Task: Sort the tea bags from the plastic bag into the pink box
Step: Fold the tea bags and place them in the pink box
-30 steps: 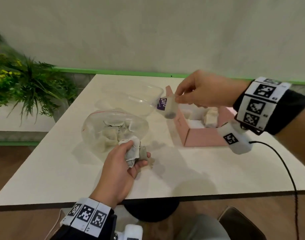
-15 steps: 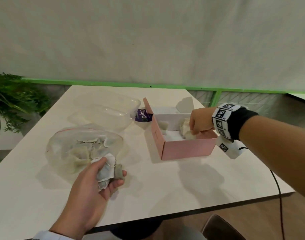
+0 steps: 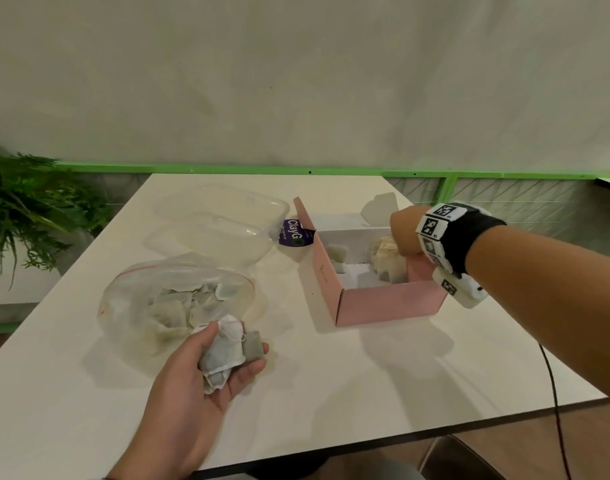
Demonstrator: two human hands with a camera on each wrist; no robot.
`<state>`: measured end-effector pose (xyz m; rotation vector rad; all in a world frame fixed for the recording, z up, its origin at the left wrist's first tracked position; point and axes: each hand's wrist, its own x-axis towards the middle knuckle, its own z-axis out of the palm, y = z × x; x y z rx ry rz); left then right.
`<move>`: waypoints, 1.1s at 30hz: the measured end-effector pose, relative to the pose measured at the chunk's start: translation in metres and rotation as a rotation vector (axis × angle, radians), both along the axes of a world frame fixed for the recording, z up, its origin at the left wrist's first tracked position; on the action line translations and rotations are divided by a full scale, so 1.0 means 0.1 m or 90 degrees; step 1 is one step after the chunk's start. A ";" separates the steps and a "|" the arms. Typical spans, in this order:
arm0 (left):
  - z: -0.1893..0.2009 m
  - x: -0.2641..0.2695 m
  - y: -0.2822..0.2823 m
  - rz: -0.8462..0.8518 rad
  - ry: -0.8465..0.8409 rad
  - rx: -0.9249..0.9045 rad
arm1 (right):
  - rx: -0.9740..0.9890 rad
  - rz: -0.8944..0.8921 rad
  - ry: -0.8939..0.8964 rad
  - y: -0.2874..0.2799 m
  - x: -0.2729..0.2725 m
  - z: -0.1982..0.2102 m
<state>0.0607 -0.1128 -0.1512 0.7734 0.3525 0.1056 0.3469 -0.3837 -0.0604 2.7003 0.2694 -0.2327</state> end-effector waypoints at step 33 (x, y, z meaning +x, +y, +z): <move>0.00 -0.03 0.00 0.012 -0.018 0.077 | 1.185 -0.131 0.164 1.11 -2.42 -0.62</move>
